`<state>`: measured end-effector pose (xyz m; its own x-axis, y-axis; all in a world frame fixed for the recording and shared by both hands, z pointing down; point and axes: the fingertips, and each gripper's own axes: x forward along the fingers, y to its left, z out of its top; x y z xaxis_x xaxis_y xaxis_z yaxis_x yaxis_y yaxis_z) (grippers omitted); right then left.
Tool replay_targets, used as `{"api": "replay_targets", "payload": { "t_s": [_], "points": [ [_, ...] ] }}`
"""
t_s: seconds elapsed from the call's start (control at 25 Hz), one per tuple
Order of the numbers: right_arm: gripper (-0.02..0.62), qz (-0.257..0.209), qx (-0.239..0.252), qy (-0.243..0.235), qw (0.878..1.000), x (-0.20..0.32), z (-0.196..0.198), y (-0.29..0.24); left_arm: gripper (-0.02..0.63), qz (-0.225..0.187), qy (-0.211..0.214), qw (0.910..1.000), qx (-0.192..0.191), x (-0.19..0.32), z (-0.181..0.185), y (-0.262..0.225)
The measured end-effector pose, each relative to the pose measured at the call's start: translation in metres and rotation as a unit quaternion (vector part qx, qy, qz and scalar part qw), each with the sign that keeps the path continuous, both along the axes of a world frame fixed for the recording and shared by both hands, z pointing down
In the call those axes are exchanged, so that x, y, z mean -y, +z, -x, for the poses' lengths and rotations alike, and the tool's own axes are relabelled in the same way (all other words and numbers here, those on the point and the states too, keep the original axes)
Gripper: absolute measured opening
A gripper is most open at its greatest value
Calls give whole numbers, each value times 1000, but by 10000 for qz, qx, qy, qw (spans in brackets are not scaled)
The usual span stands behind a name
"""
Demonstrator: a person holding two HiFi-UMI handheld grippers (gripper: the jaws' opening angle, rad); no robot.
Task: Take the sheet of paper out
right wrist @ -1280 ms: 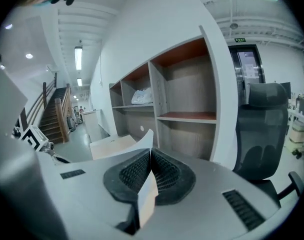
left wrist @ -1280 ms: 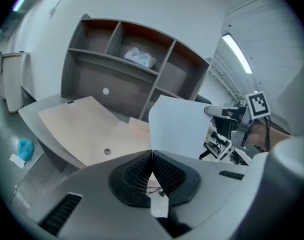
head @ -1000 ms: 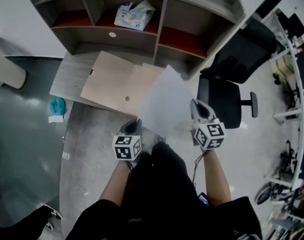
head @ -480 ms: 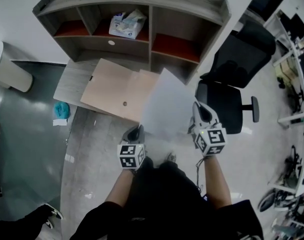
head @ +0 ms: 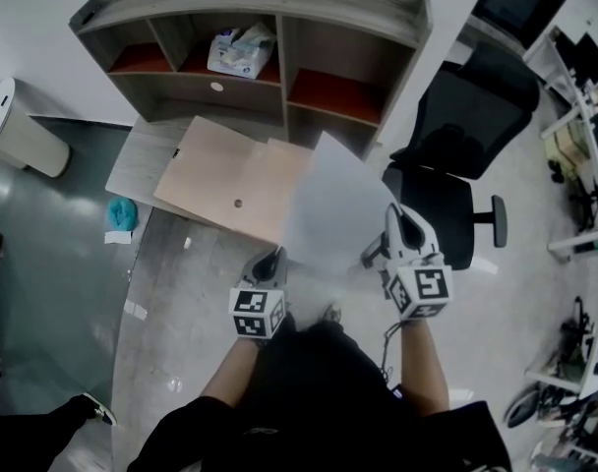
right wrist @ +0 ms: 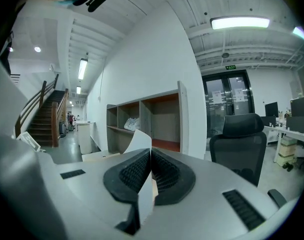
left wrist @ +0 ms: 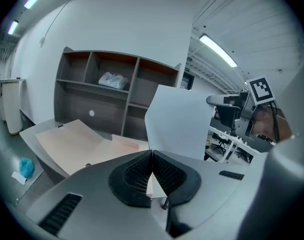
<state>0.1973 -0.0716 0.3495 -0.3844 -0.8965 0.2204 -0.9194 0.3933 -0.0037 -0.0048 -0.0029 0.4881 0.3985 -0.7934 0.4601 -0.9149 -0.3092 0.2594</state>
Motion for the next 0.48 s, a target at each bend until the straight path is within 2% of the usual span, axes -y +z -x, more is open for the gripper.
{"api": "replay_targets", "payload": {
  "t_s": [0.2, 0.48],
  "points": [
    [15, -168, 36, 9, 9999, -6, -10, -6, 43, -2, -14, 10000, -3, -7, -6, -4],
    [15, -172, -4, 59, 9998, -13, -15, -6, 43, -5, 23, 10000, 69, -13, -9, -3]
  ]
}}
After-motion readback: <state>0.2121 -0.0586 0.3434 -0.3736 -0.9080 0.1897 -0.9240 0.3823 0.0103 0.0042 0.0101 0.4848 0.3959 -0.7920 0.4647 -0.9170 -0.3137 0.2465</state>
